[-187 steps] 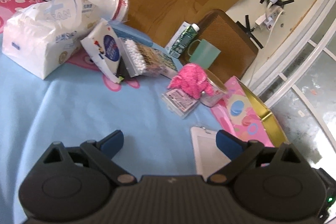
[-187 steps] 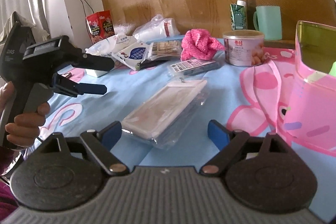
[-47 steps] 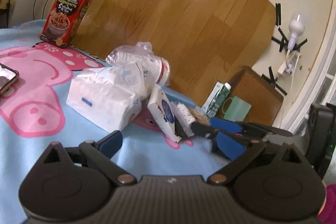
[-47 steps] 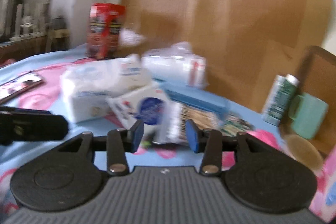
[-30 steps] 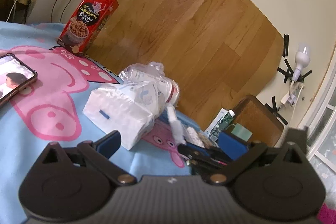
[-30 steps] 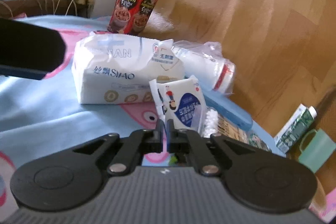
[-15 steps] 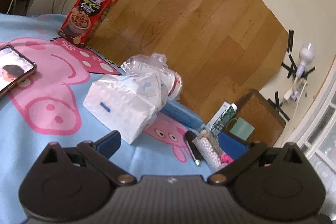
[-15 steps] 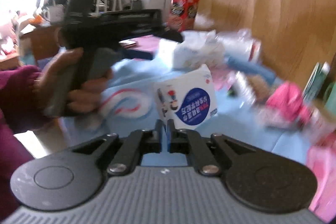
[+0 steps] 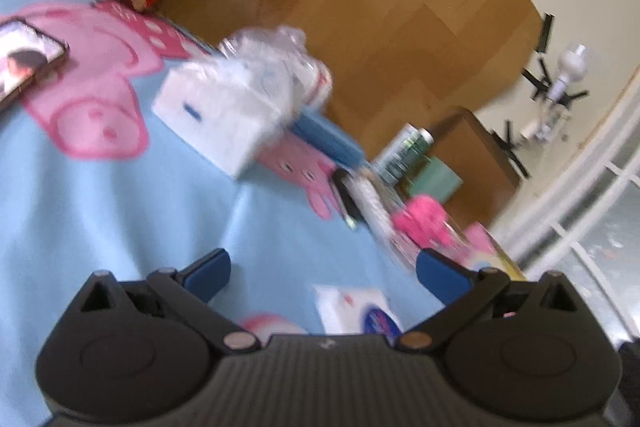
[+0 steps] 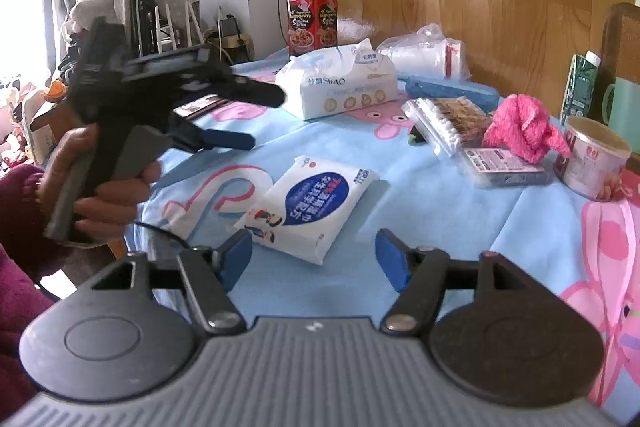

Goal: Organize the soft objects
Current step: 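Grasp the white wet-wipes packet with the left gripper and lift it, then carry the wipes packet into the pink tin and open the left gripper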

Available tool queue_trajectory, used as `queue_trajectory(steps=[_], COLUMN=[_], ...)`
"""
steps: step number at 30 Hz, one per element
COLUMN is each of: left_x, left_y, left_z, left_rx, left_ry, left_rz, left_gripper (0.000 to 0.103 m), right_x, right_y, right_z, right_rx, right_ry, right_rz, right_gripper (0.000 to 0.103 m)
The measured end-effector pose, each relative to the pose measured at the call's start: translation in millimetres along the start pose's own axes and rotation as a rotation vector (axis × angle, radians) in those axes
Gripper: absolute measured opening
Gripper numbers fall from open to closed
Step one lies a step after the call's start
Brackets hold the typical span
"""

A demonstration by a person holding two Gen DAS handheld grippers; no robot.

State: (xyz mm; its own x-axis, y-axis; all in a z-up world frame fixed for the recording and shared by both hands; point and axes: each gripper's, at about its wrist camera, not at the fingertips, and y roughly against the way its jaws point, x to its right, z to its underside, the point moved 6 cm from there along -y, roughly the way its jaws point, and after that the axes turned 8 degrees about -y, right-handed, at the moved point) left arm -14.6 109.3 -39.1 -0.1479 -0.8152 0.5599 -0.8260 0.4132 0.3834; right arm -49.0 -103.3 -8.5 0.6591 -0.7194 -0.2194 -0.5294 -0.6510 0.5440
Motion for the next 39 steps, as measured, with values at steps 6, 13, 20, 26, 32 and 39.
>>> queue_trajectory(steps=[6, 13, 20, 26, 32, 39], left_x=[17, 45, 57, 84, 121, 190], left_y=[-5, -34, -45, -50, -61, -86], left_z=[15, 28, 25, 17, 4, -6], left_rx=[-0.108, -0.183, -0.206, -0.186, -0.173, -0.162], left_ry=[0.047, -0.038, -0.076, -0.153, -0.229, -0.365], left_rz=[0.125, 0.132, 0.121, 0.137, 0.175, 0.25], left_gripper=[0.103, 0.102, 0.102, 0.102, 0.102, 0.102], right_x=[3, -1, -5, -3, 13, 40], right_y=[-12, -39, -36, -13, 12, 56], right_z=[3, 1, -2, -10, -21, -33], right_rx=[-0.029, -0.039, 0.023, 0.119, 0.208, 0.342], right_ry=[0.015, 0.06, 0.071, 0.09, 0.065, 0.07], right_rz=[-0.002, -0.011, 0.037, 0.099, 0.155, 0.279], right_gripper=[0.079, 0.076, 0.065, 0.065, 0.065, 0.065])
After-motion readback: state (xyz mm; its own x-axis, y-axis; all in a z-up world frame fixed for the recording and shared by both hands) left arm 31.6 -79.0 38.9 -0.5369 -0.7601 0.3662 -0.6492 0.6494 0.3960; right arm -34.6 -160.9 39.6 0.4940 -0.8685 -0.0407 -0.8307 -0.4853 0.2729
